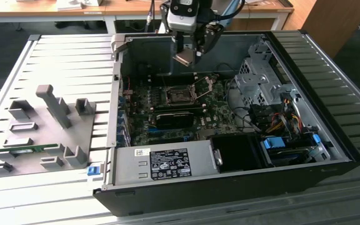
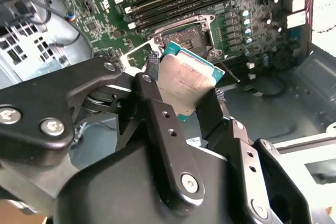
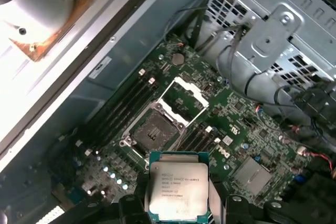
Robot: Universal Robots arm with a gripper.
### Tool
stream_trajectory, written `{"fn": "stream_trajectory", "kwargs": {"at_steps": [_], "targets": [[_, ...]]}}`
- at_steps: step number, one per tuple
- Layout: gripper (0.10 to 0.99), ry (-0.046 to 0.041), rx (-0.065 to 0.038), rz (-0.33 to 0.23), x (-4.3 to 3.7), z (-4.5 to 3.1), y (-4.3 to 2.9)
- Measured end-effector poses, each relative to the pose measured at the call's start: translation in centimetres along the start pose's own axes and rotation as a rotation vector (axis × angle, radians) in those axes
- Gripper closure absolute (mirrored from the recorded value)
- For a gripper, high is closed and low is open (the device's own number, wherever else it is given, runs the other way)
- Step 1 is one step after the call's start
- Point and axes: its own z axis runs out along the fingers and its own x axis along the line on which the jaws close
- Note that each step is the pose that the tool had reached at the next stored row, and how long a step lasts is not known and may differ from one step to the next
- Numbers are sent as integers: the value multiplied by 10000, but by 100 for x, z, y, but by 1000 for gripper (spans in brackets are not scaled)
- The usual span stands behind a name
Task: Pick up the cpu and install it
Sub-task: 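Place the cpu into insertion slot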
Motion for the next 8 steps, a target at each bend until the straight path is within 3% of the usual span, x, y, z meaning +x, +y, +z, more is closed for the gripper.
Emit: {"fn": "stream_trajectory", "kwargs": {"at_steps": [8], "targets": [[549, -83, -23, 1177, 0, 10, -1]]}}
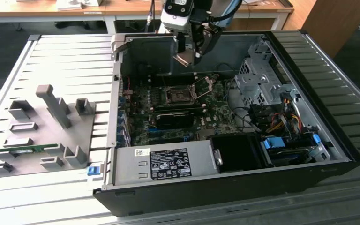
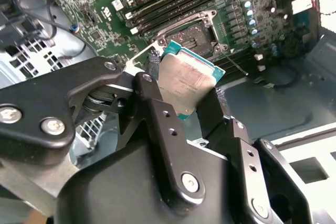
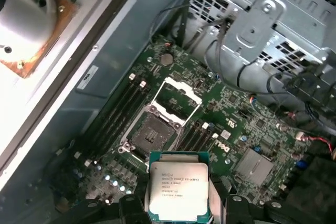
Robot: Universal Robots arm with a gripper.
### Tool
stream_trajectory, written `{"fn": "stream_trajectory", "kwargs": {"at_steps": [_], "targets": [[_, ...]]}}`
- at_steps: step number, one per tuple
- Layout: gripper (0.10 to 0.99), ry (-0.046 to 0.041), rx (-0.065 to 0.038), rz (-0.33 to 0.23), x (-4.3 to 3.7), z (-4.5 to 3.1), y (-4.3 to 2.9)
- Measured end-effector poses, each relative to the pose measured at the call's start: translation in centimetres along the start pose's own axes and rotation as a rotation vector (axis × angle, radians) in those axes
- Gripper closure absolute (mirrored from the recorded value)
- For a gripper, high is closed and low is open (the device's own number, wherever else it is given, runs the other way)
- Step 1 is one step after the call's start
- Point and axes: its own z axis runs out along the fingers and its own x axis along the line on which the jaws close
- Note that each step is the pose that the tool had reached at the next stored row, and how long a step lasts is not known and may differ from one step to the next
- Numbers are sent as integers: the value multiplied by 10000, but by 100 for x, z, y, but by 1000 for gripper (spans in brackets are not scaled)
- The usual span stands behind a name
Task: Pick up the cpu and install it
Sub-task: 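Place the cpu into insertion slot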
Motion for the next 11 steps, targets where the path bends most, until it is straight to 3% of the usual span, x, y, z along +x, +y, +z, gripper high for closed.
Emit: {"fn": "stream_trajectory", "kwargs": {"at_steps": [11], "targets": [[549, -91, -23, 1259, 1, 12, 0]]}}
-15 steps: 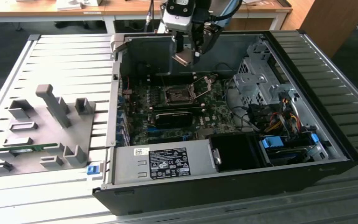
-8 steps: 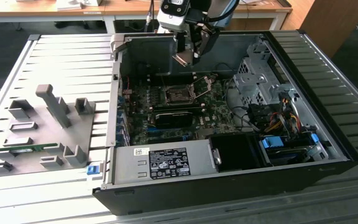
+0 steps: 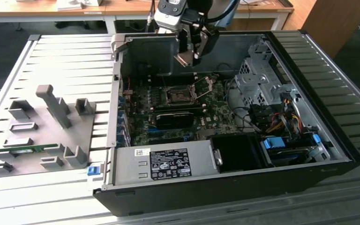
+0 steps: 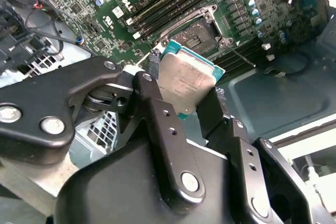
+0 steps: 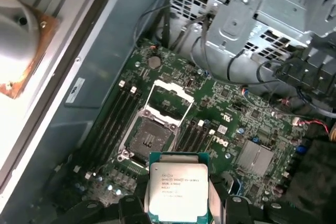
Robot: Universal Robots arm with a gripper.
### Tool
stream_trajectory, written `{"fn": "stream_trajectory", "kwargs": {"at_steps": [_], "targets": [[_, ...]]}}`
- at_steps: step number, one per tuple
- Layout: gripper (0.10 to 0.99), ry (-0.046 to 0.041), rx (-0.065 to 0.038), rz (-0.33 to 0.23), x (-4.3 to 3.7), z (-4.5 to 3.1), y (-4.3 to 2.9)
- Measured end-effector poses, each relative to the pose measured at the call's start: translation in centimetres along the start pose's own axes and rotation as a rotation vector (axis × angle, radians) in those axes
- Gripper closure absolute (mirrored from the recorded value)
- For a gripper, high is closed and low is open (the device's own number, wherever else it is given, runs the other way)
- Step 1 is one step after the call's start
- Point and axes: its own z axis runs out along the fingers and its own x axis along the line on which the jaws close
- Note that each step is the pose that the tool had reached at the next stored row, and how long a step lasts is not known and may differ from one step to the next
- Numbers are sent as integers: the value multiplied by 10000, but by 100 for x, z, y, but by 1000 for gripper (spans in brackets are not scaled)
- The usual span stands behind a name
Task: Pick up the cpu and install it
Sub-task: 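Place the cpu into insertion slot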
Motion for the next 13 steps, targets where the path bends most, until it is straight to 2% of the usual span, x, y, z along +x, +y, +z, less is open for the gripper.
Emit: {"fn": "stream_trajectory", "kwargs": {"at_steps": [5, 13], "targets": [[549, -45, -14, 651, 0, 4, 0], [549, -142, -43, 2072, 0, 23, -2]]}}
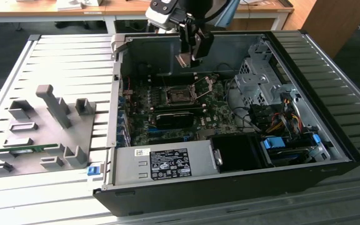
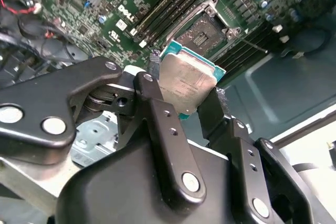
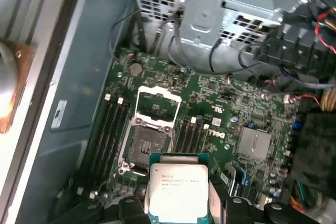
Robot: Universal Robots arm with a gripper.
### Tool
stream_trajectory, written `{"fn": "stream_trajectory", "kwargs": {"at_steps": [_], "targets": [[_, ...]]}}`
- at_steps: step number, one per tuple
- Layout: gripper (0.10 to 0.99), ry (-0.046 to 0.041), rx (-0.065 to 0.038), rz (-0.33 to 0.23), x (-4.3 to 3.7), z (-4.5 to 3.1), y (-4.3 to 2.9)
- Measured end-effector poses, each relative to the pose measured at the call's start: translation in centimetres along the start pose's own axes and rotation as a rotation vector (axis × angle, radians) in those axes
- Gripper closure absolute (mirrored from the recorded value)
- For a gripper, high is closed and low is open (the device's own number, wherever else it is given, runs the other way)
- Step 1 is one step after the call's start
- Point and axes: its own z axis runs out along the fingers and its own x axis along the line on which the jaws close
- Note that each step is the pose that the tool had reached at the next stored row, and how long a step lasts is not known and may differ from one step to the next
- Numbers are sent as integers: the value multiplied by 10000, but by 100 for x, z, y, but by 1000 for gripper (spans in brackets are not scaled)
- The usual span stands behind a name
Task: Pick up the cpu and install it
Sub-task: 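Place the cpu into insertion slot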
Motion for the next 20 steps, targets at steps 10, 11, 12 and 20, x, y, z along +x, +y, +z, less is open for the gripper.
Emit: {"fn": "stream_trajectory", "kwargs": {"at_steps": [10, 11, 12, 20], "targets": [[549, -98, -27, 1404, 5, 14, 0], [549, -103, -29, 1476, 5, 14, 0], [549, -106, -30, 1536, 5, 15, 0], [549, -136, -39, 1967, 20, 26, 3]]}}
